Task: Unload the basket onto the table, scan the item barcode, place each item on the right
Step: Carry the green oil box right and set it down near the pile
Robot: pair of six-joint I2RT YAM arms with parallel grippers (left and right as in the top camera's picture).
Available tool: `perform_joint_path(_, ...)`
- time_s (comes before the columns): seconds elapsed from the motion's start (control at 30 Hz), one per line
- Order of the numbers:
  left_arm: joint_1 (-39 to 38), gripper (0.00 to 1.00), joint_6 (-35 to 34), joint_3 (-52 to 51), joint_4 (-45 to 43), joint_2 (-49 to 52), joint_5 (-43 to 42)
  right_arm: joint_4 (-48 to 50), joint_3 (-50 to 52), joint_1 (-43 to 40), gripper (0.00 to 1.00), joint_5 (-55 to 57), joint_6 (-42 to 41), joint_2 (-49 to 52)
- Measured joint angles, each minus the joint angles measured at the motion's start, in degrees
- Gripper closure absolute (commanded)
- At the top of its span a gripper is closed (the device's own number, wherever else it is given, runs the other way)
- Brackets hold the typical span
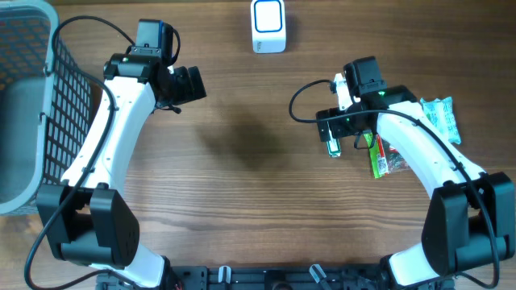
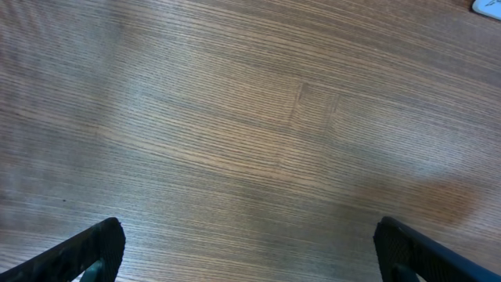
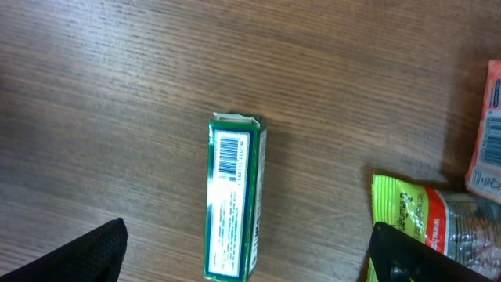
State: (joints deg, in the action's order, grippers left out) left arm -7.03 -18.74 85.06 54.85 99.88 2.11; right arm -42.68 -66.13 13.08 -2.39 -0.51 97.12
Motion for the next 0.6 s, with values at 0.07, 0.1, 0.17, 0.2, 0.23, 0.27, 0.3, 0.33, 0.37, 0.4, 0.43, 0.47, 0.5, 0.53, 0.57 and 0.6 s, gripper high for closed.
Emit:
perform_joint_path(0.07,0.0,0.0,0.0,0.0,0.0,0.0,0.0,1.5,0.0,0.0,0.0,0.1,0.0,0.0)
perform_joint_path(0.1,0.0,0.0,0.0,0.0,0.0,0.0,0.0,2.3,0.0,0.0,0.0,0.1,0.0,0.0)
perform_joint_path(0.17,0.0,0.0,0.0,0.0,0.0,0.0,0.0,3.6,0.0,0.0,0.0,0.1,0.0,0.0)
perform_joint_path(0.2,0.0,0.0,0.0,0.0,0.0,0.0,0.0,4.4,0.0,0.0,0.0,0.1,0.0,0.0)
perform_joint_path(0.23,0.0,0.0,0.0,0.0,0.0,0.0,0.0,5.4,0.0,0.0,0.0,0.1,0.0,0.0)
perform_joint_path(0.27,0.0,0.0,0.0,0.0,0.0,0.0,0.0,5.8,0.0,0.0,0.0,0.1,0.0,0.0)
perform_joint_path(0.3,0.0,0.0,0.0,0.0,0.0,0.0,0.0,6.4,0.0,0.0,0.0,0.1,0.0,0.0)
perform_joint_path(0.33,0.0,0.0,0.0,0.0,0.0,0.0,0.0,7.1,0.0,0.0,0.0,0.1,0.0,0.0)
perform_joint_path(0.37,0.0,0.0,0.0,0.0,0.0,0.0,0.0,7.7,0.0,0.0,0.0,0.1,0.0,0.0)
perform_joint_path(0.4,0.0,0.0,0.0,0.0,0.0,0.0,0.0,8.1,0.0,0.0,0.0,0.1,0.0,0.0)
perform_joint_path(0.43,0.0,0.0,0.0,0.0,0.0,0.0,0.0,8.6,0.0,0.0,0.0,0.1,0.0,0.0)
perform_joint_path(0.47,0.0,0.0,0.0,0.0,0.0,0.0,0.0,8.9,0.0,0.0,0.0,0.1,0.0,0.0)
perform_joint_path(0.5,0.0,0.0,0.0,0.0,0.0,0.0,0.0,9.0,0.0,0.0,0.0,0.1,0.0,0.0)
perform_joint_path(0.53,0.0,0.0,0.0,0.0,0.0,0.0,0.0,9.0,0.0,0.0,0.0,0.1,0.0,0.0)
perform_joint_path(0.57,0.0,0.0,0.0,0.0,0.0,0.0,0.0,9.0,0.0,0.0,0.0,0.1,0.0,0.0)
perform_joint_path(0.6,0.0,0.0,0.0,0.0,0.0,0.0,0.0,9.0,0.0,0.0,0.0,0.1,0.0,0.0)
